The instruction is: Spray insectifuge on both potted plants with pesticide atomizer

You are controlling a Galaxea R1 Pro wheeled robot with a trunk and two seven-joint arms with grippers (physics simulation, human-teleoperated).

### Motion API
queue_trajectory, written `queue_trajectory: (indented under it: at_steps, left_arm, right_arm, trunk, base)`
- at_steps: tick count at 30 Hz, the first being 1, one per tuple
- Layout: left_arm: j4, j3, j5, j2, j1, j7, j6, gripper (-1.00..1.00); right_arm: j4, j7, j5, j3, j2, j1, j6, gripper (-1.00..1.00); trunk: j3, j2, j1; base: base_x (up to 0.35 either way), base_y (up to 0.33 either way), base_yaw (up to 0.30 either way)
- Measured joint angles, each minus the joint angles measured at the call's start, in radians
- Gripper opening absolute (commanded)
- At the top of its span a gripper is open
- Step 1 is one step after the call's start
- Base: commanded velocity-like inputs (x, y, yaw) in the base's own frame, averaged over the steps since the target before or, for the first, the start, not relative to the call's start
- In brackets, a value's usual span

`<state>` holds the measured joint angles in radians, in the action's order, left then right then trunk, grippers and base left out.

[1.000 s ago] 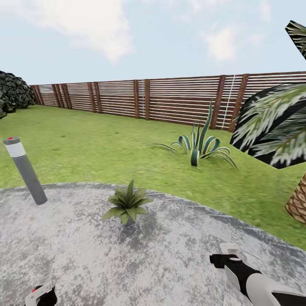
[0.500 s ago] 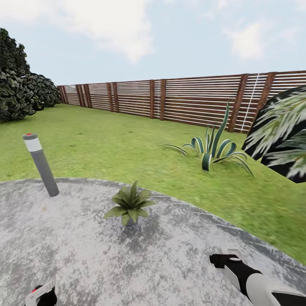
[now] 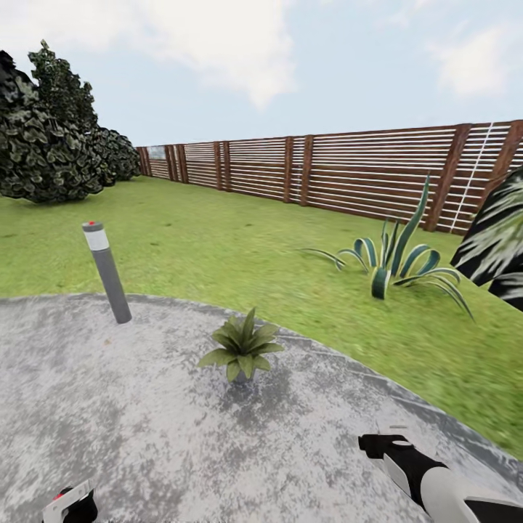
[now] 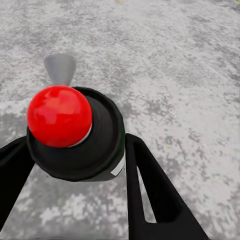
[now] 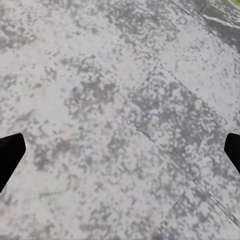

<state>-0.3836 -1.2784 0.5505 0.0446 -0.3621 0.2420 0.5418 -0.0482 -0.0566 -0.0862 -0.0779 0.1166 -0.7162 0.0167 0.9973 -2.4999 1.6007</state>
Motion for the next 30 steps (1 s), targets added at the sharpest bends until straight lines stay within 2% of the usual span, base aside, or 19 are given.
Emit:
queue_trajectory:
  at_steps: [2, 9, 13, 18, 25, 30]
  left_arm:
    - [0.0, 0.0, 0.0, 0.0, 0.0, 0.0, 0.0, -1.0]
    - [0.0, 0.0, 0.0, 0.0, 0.0, 0.0, 0.0, -1.0]
    - [0.0, 0.0, 0.0, 0.0, 0.0, 0.0, 0.0, -1.0]
    - [0.0, 0.0, 0.0, 0.0, 0.0, 0.0, 0.0, -1.0]
    - [0.0, 0.0, -0.001, 0.0, 0.0, 0.0, 0.0, -1.0]
    - [0.0, 0.0, 0.0, 0.0, 0.0, 0.0, 0.0, -1.0]
  right_arm:
    - [0.0, 0.0, 0.0, 0.0, 0.0, 0.0, 0.0, 1.0]
    - [0.0, 0.0, 0.0, 0.0, 0.0, 0.0, 0.0, 1.0]
    - [0.0, 0.0, 0.0, 0.0, 0.0, 0.0, 0.0, 1.0]
    - [0.0, -0.001, 0.0, 0.0, 0.0, 0.0, 0.0, 1.0]
    - [-0.001, -0.001, 0.0, 0.0, 0.0, 0.0, 0.0, 1.0]
    - [0.0, -0.004, 0.0, 0.0, 0.0, 0.0, 0.0, 1.0]
  trunk:
    - [-0.004, 0.0, 0.0]
    - [-0.026, 0.049, -0.027]
    - [-0.038, 0.077, -0.043]
    - [-0.054, 0.112, -0.062]
    - [-0.078, 0.161, -0.089]
    - [-0.095, 0.196, -0.108]
  base:
    - [0.0, 0.0, 0.252]
    - [0.0, 0.0, 0.252]
    - [0.0, 0.0, 0.07]
    - [0.0, 0.0, -0.005]
    - [0.0, 0.0, -0.21]
    - [0.0, 0.0, -0.065]
